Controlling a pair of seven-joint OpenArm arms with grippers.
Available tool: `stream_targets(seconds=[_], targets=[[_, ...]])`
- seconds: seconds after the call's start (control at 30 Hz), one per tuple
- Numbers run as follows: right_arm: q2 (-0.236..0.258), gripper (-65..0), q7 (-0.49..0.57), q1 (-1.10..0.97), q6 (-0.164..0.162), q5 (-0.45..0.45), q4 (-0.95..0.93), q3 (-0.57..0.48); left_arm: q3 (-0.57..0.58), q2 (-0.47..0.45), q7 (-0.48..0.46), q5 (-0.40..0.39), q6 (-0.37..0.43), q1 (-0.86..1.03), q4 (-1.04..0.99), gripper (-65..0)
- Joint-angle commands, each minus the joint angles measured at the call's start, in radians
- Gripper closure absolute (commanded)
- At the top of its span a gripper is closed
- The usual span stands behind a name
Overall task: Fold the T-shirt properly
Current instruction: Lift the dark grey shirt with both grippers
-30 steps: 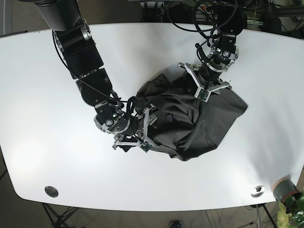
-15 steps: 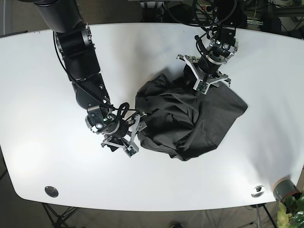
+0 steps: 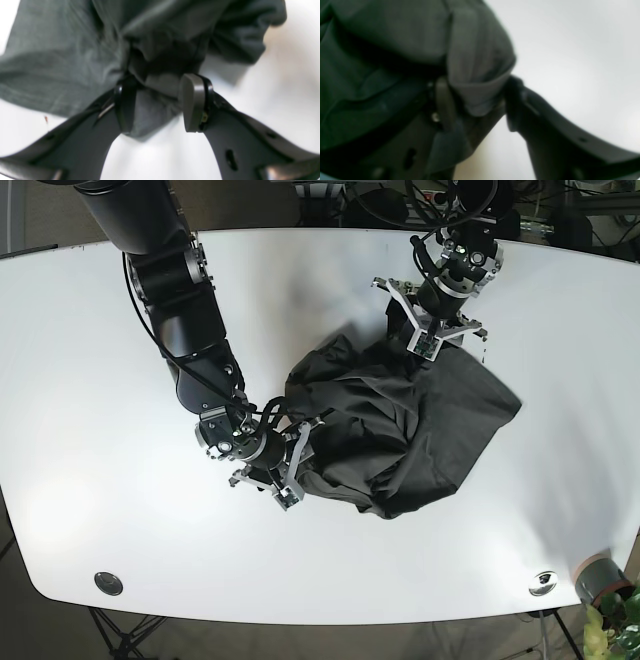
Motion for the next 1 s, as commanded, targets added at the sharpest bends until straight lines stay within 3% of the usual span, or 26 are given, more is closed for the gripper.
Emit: stream_targets(seconds=[0.0,0.1,0.23,0.53,0.97], targets=[[0.000,-13.0,0.044,0.039,0.000,0.009,0.016,0.004,-0.002,-0.003,-0.024,-0.007,0.000,0.009,0.020,-28.1],[0.002,-1.9,0.044,0.041,0.000,0.006,0.019,0.004,-0.002,-0.003,-0.024,-0.007,0.000,0.019,0.018,-28.1],[0.005,-2.5,0.038,0.047,0.000,0.006,0.053,0.004,-0.011,-0.004,-0.024,-0.005,0.000,0.027,0.017,-28.1],[0.026,-2.4,-0.109,0.018,0.000,0.006,0.266,0.004,-0.050,-0.003,-0.024,-0.005,0.000,0.027,0.008,-28.3],[0.026,-2.4,-0.114,-0.008,-0.001,0.012,0.282,0.004,-0.077,-0.001,-0.029,-0.007,0.000,-0.007,-0.115,-28.3]])
